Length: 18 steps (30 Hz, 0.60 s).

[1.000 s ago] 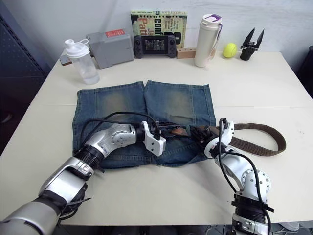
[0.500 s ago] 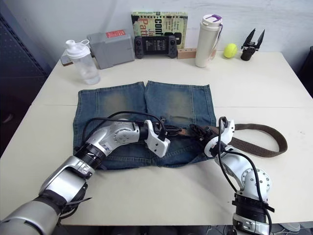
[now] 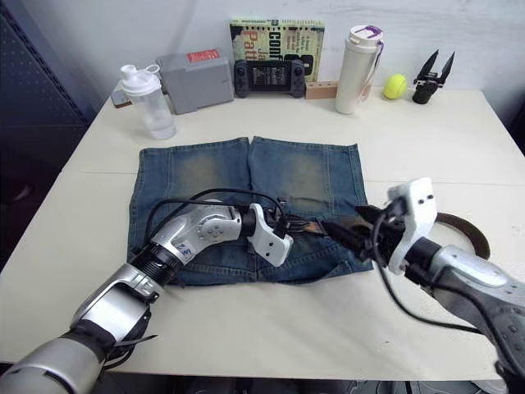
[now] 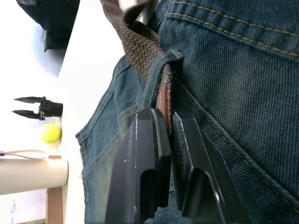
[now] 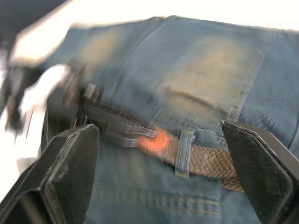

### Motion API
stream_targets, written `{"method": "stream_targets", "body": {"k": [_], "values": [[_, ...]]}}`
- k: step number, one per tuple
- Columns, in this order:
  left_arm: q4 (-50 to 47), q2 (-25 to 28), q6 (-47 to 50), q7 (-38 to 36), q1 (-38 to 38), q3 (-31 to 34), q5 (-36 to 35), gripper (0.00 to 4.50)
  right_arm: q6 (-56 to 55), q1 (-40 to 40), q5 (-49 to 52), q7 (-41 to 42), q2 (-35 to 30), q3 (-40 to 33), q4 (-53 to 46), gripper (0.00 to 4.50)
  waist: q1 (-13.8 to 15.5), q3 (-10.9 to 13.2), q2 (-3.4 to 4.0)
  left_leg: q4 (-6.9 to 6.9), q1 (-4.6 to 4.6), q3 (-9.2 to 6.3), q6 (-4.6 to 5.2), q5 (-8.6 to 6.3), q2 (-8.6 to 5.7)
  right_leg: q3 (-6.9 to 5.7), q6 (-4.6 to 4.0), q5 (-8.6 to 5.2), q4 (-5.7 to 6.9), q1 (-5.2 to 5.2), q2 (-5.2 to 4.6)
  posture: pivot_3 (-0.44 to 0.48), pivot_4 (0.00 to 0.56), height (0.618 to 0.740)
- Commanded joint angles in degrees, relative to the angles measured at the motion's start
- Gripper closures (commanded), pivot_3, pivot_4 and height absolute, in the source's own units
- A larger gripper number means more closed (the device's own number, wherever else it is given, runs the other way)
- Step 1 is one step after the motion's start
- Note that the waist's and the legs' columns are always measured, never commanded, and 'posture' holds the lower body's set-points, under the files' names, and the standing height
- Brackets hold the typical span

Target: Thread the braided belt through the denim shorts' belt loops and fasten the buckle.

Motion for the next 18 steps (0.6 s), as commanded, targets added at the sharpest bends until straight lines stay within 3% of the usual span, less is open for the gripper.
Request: {"method": "stream_targets", "body": {"k": [1, 6, 13, 16, 18], "values": [[1.7, 0.0, 0.2, -0.2, 0.2, -0.4, -0.1, 4.5, -16.6, 7.2, -24.8, 11.0, -6.3, 7.7, 1.6, 0.07, 0.0, 0.0, -0.22, 0.01, -0.01, -0.01, 0.0, 0.0, 0.0, -0.03, 0.03, 0.02, -0.03, 0.02, 0.01, 0.0, 0.15, 0.731], [1.6, -0.4, 0.2, -0.7, 0.2, -0.5, -0.7, 4.5, -29.6, 7.8, -44.3, 11.1, -5.6, 12.0, 10.1, 0.07, -0.1, 0.0, -0.22, 0.23, -0.03, 0.01, 0.03, -0.01, -0.17, 0.02, 0.2, 0.12, 0.02, 0.06, -0.14, 0.0, 0.15, 0.731], [0.9, -0.9, -0.1, -1.5, 0.2, -1.1, -0.8, 4.5, -29.9, 2.8, -57.0, 9.4, 3.3, 18.0, 13.3, 0.07, -0.1, 0.0, -0.21, 0.21, -0.05, -0.12, 0.03, 0.0, -0.17, -0.17, 0.2, 0.11, -0.03, 0.12, -0.15, 0.0, 0.15, 0.731], [1.2, -1.5, -0.2, -1.4, -0.3, -1.6, -0.3, 4.5, -27.9, 3.2, -58.9, 10.0, 6.1, 18.8, 13.1, 0.92, -0.1, 0.0, -0.22, 0.23, 0.09, -0.15, 0.03, 0.0, -0.17, -0.2, 0.2, 0.11, -0.07, 0.31, -0.15, 0.0, 0.15, 0.731], [1.4, -1.9, -0.5, -1.0, -0.8, -2.0, 0.5, 4.5, -26.7, 3.5, -59.5, 11.0, 7.5, 19.1, 13.1, 1.93, -0.1, 0.0, -0.22, 0.23, 0.21, -0.29, 0.03, 0.0, -0.14, -0.34, 0.2, 0.11, -0.17, 0.54, -0.14, 0.0, 0.15, 0.731]]}}
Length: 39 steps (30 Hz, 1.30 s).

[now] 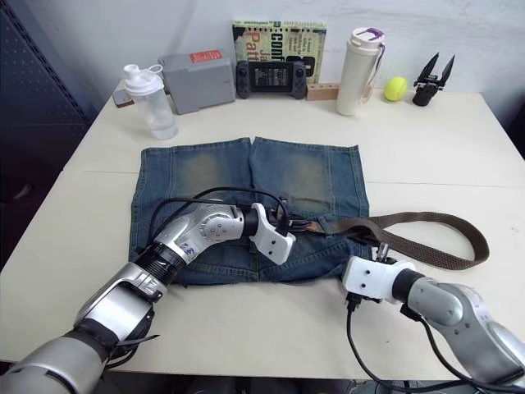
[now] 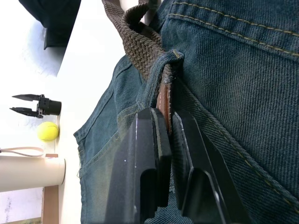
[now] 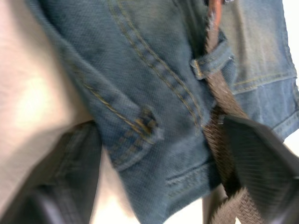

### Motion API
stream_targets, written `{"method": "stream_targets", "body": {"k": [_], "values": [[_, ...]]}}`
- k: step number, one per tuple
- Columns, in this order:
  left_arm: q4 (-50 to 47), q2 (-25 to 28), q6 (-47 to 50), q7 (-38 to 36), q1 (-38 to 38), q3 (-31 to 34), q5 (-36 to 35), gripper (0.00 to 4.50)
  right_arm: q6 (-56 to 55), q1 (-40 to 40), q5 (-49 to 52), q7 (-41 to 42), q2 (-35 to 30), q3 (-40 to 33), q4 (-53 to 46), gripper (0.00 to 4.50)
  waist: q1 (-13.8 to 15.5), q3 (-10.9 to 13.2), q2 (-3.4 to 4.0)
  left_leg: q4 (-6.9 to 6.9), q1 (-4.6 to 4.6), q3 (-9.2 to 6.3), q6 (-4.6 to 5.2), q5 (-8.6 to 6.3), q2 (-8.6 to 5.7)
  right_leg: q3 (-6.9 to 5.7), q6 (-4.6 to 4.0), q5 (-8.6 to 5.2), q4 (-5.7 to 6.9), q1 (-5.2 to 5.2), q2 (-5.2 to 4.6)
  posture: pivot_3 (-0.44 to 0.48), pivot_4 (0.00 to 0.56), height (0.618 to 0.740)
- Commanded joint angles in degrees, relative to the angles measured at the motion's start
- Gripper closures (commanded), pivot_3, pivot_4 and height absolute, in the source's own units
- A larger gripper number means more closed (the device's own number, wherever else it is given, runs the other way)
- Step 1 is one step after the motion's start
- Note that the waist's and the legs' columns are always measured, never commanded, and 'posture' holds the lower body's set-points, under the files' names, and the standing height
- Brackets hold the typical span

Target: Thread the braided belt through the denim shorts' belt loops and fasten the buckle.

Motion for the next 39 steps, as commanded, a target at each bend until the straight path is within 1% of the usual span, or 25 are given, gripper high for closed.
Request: {"method": "stream_targets", "body": {"k": [1, 4, 5, 6, 11, 13, 19, 21, 25, 27, 30, 33, 35, 39], "values": [[0.2, -1.4, -0.7, 0.1, -0.6, -1.9, 1.3, 4.5, 2.7, 0.7, -2.7, 1.3, 2.1, 1.6, 0.4, 2.45, 0.0, 0.0, 0.0, 0.0, 0.02, -0.05, 0.0, 0.0, 0.0, -0.04, 0.0, 0.0, -0.04, 0.07, 0.0, 0.0, 0.15, 0.731], [1.1, -2.4, -0.8, 0.8, -1.4, -2.3, 2.1, 4.5, 3.9, 0.6, -3.8, 2.0, 3.8, 1.7, 0.3, 4.0, 0.1, 0.0, 0.0, 0.03, 0.07, -0.29, 0.0, 0.0, -0.02, -0.24, 0.01, 0.01, -0.23, 0.36, 0.0, 0.0, 0.15, 0.731], [1.4, -2.8, -0.8, 1.0, -1.6, -2.5, 2.3, 4.5, 4.2, 0.4, -3.9, 2.3, 4.2, 1.8, 0.1, 4.35, 0.1, 0.0, 0.0, 0.03, 0.06, -0.31, 0.0, 0.0, -0.03, -0.26, 0.03, 0.02, -0.25, 0.38, 0.0, 0.0, 0.15, 0.731], [1.7, -3.0, -0.9, 1.2, -1.8, -2.7, 2.5, 4.5, 4.5, 0.2, -4.2, 2.7, 4.6, 1.8, -0.1, 4.46, 0.1, 0.0, 0.0, 0.04, 0.06, -0.34, 0.0, 0.0, -0.04, -0.28, 0.04, 0.02, -0.26, 0.41, -0.01, 0.0, 0.15, 0.731], [2.6, -4.5, -1.8, 2.2, -3.3, -3.4, 3.2, 4.5, 4.9, -1.6, -5.6, 3.7, 6.8, 2.7, -0.1, 4.46, 0.0, 0.0, -0.02, 0.04, 0.07, -0.39, 0.0, 0.0, -0.05, -0.32, 0.04, 0.03, -0.26, 0.44, -0.01, 0.0, 0.15, 0.731], [1.7, -3.9, -2.0, 1.2, -3.9, -2.7, 2.1, 4.5, 5.2, -2.3, -6.1, 4.2, 7.7, 3.1, 0.0, 4.46, -0.1, 0.0, -0.02, 0.04, 0.07, -0.39, 0.0, 0.0, -0.04, -0.32, 0.04, 0.03, -0.25, 0.44, -0.01, 0.0, 0.15, 0.731], [-8.5, 5.8, -3.4, -6.9, -2.0, 2.1, -6.8, 4.5, 7.1, -2.7, -6.4, 5.0, 9.9, 2.7, 0.0, 4.46, -0.8, 0.0, -0.01, 0.0, 0.07, -0.58, -0.01, 0.01, 0.08, -0.32, 0.04, 0.03, -0.23, 0.37, 0.03, 0.0, 0.15, 0.731], [-10.9, 7.6, -3.2, -8.6, -1.3, 2.6, -8.5, 4.5, 7.3, -2.7, -6.6, 5.1, 10.3, 2.5, 0.1, 4.46, -0.7, 0.0, 0.0, 0.0, 0.08, -0.82, -0.01, 0.01, 0.21, -0.31, 0.04, 0.03, -0.24, 0.37, 0.04, 0.0, 0.15, 0.731], [-15.8, 15.2, -6.1, -9.2, 3.2, 6.0, -10.2, 4.5, 8.4, -2.5, -7.2, 4.9, 10.7, 1.7, 0.6, 4.46, -0.7, 0.0, 0.0, 0.03, 0.08, -0.88, -0.01, 0.01, 0.19, -0.31, 0.04, 0.03, -0.25, 0.41, 0.03, 0.0, 0.15, 0.731], [-17.3, 17.1, -6.8, -9.4, 5.5, 6.5, -11.3, 4.5, 8.7, -2.5, -7.3, 4.8, 10.6, 0.9, 1.0, 4.46, -0.6, 0.0, 0.0, 0.03, 0.08, -0.89, -0.01, 0.01, 0.2, -0.32, 0.04, 0.03, -0.23, 0.4, 0.03, 0.0, 0.15, 0.731], [-18.4, 19.6, -8.2, -8.7, 9.1, 6.8, -10.0, 4.5, 9.3, -1.7, -7.2, 4.4, 9.7, -1.5, 2.2, 4.46, -0.5, 0.0, 0.01, 0.04, 0.07, -0.91, -0.01, 0.0, 0.2, -0.32, 0.04, 0.03, -0.24, 0.4, 0.02, 0.0, 0.15, 0.731], [-18.9, 19.8, -7.7, -5.6, 10.9, 8.3, -8.3, 4.5, 8.3, 0.6, -6.4, 5.0, 7.2, -7.0, 3.7, 4.46, -0.1, 0.0, 0.02, 0.05, 0.05, -0.9, -0.01, 0.01, 0.18, -0.32, 0.04, 0.03, -0.25, 0.4, 0.02, 0.0, 0.15, 0.731], [-19.4, 18.1, -6.8, -2.3, 10.3, 9.5, -7.8, 4.5, 7.2, 1.5, -5.4, 5.8, 6.2, -9.7, 4.1, 4.46, 0.3, 0.0, 0.06, 0.06, 0.02, -0.89, -0.01, 0.0, 0.08, -0.32, 0.05, 0.04, -0.26, 0.4, -0.05, 0.0, 0.15, 0.731], [-18.2, 15.8, -7.0, 0.7, 8.6, 8.7, -5.6, 4.5, 5.3, 0.6, -4.7, 6.0, 7.0, -8.6, 3.7, 4.46, 0.5, 0.0, 0.06, 0.06, -0.05, -0.98, 0.01, 0.01, -0.29, -0.34, 0.13, 0.08, -0.31, 0.4, -0.19, 0.0, 0.15, 0.731]]}}
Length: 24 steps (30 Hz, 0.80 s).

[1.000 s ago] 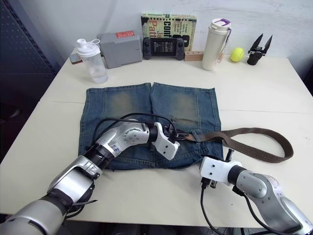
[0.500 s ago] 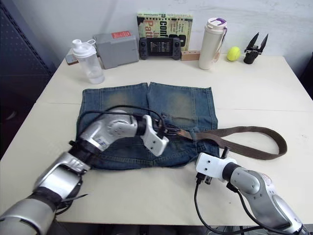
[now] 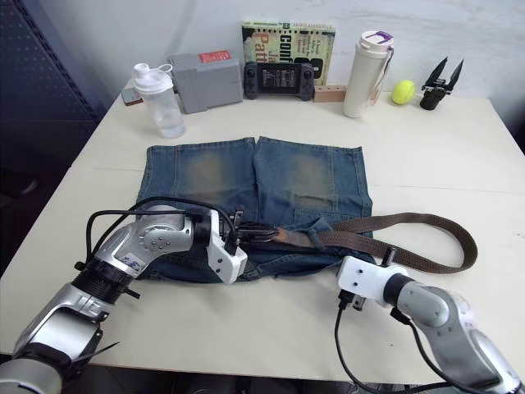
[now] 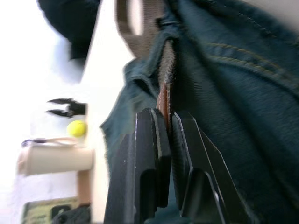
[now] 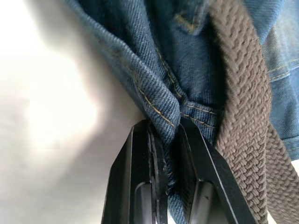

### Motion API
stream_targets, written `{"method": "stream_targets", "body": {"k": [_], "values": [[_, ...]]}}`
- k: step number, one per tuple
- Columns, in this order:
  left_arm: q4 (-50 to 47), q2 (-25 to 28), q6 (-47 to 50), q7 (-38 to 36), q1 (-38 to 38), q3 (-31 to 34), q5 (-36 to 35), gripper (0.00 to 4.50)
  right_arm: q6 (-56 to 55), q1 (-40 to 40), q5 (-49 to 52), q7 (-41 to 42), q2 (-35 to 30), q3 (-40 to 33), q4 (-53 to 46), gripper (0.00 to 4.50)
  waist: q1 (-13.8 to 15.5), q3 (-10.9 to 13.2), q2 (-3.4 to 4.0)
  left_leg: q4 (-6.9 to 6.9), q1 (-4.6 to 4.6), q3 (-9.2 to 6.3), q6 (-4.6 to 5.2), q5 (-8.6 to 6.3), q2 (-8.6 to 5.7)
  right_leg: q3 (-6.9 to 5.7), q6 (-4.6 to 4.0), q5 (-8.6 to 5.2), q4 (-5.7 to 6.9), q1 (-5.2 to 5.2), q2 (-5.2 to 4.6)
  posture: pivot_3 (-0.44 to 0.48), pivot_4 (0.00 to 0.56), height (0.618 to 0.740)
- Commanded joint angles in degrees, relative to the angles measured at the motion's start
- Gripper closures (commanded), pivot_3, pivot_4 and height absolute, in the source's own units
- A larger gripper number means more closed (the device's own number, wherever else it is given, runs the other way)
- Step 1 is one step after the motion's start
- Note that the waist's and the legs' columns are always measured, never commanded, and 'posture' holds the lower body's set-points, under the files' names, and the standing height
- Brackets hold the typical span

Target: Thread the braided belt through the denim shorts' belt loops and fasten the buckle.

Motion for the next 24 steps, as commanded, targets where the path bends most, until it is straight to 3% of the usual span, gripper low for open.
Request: {"method": "stream_targets", "body": {"k": [1, 7, 15, 24], "values": [[1.1, 0.0, 0.1, 1.8, -1.5, 1.8, 2.1, 4.5, 0.8, 0.1, -0.7, -0.5, -0.1, -2.6, 2.6, 4.46, 0.0, 0.0, 0.01, 0.0, 0.0, 0.01, 0.0, 0.0, -0.01, -0.01, 0.0, 0.0, 0.0, 0.0, 0.0, 0.0, 0.15, 0.731], [5.5, -6.6, -0.9, 3.3, -3.3, -2.7, 5.4, 4.5, 2.9, -3.1, -0.9, -0.5, 4.4, 2.8, -1.0, 4.46, -0.3, 0.0, 0.01, 0.0, -0.01, 0.05, 0.02, 0.02, -0.04, -0.04, 0.01, 0.0, 0.01, 0.01, -0.01, 0.0, 0.15, 0.731], [6.2, -9.9, -1.9, 3.5, -4.7, -5.5, 9.0, 4.5, 4.5, -2.4, -1.6, -0.4, 5.7, 3.2, -1.8, 4.46, -0.5, 0.0, 0.02, -0.01, 0.01, 0.02, 0.02, 0.02, -0.01, -0.06, 0.01, 0.0, 0.04, 0.01, -0.01, 0.0, 0.15, 0.731], [22.9, -19.9, -0.4, 12.9, -14.7, -8.2, 15.2, 4.5, 5.0, -1.9, -1.6, 0.3, 6.6, 3.9, -2.8, 4.46, -0.5, 0.0, 0.0, -0.04, -0.01, 0.17, 0.04, 0.02, -0.05, -0.1, 0.01, 0.01, 0.01, 0.02, 0.0, 0.0, 0.15, 0.731]]}}
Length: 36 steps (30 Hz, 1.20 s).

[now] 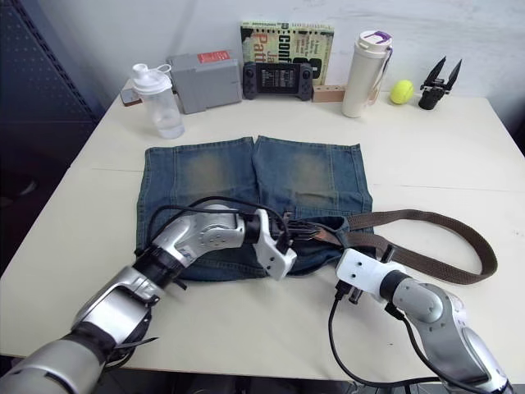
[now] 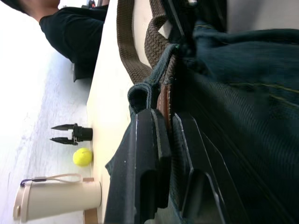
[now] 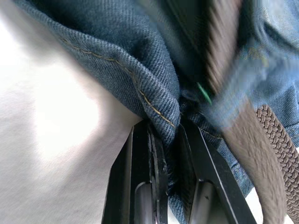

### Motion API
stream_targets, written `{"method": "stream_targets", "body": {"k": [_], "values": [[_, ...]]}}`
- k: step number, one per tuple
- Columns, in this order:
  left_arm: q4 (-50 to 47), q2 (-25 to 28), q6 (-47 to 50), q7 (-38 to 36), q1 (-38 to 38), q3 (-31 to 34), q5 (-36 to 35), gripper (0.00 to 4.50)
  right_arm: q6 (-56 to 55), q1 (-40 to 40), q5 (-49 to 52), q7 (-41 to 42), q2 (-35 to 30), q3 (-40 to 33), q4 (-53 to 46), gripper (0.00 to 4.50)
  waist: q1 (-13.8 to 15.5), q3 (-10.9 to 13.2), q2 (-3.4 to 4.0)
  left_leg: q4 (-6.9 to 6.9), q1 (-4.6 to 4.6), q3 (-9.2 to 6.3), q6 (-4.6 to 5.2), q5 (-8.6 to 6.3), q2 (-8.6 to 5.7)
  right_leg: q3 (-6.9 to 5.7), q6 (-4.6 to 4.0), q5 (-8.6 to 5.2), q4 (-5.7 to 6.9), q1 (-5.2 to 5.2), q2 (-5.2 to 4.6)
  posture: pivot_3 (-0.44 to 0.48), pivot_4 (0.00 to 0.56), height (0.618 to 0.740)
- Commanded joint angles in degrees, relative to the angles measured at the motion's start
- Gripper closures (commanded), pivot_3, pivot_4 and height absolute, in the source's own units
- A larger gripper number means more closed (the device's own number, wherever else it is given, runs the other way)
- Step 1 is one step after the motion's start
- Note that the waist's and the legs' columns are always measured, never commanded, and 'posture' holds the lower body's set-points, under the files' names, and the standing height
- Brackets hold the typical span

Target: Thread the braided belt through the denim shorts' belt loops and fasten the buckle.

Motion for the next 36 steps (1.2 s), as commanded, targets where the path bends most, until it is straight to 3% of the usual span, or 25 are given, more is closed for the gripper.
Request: {"method": "stream_targets", "body": {"k": [1, 6, 13, 19, 28, 36], "values": [[3.7, -2.9, -0.4, 2.6, -3.4, -0.2, -0.5, 4.5, 0.5, 0.7, 0.1, 0.9, 0.5, 1.2, -1.9, 4.46, -0.1, 0.0, 0.0, -0.01, 0.0, 0.02, 0.0, 0.0, 0.0, 0.0, 0.0, 0.0, 0.0, -0.01, 0.0, 0.0, 0.15, 0.731], [4.7, -3.1, -0.5, -1.1, -3.9, 0.8, -4.8, 4.5, 1.3, 0.5, 0.0, 0.6, 0.9, 1.1, -2.1, 4.46, -0.1, 0.0, 0.0, 0.0, 0.0, 0.1, 0.0, 0.0, 0.02, 0.01, 0.0, 0.0, 0.0, -0.01, -0.01, 0.0, 0.15, 0.731], [-6.3, 7.5, 1.9, -12.6, -0.6, 5.4, -16.3, 4.5, 2.6, 0.9, -0.7, -0.2, 1.1, 0.2, -1.4, 4.46, -0.2, 0.0, 0.01, -0.01, 0.01, -0.23, 0.0, 0.0, 0.07, 0.03, 0.0, 0.0, 0.04, -0.07, 0.0, 0.0, 0.15, 0.731], [-15.0, 10.7, 7.3, -18.6, 2.6, 7.8, -22.3, 4.5, 2.4, 1.3, -0.8, -0.4, 1.3, 0.2, -0.8, 4.46, -0.1, 0.0, 0.01, 0.06, 0.0, -0.28, 0.0, 0.0, -0.01, 0.04, 0.01, 0.01, 0.0, 0.01, -0.05, 0.0, 0.15, 0.731], [-17.4, 21.2, 1.1, -16.2, 11.3, 11.5, -19.3, 4.5, 3.4, 0.8, -1.1, -1.1, 0.9, -2.2, 0.8, 4.46, -0.2, 0.0, 0.07, -0.01, 0.04, -0.26, 0.0, 0.0, 0.04, 0.06, 0.01, 0.0, 0.03, -0.03, -0.01, 0.0, 0.15, 0.731], [-17.9, 20.6, -0.6, -10.6, 13.4, 12.0, -17.2, 4.5, 2.9, 0.6, 0.1, -0.6, 0.6, -2.7, 1.3, 4.46, -0.1, 0.0, 0.07, 0.01, 0.02, -0.26, 0.0, 0.0, 0.01, 0.06, 0.01, 0.0, 0.03, -0.03, -0.02, 0.0, 0.15, 0.731]]}}
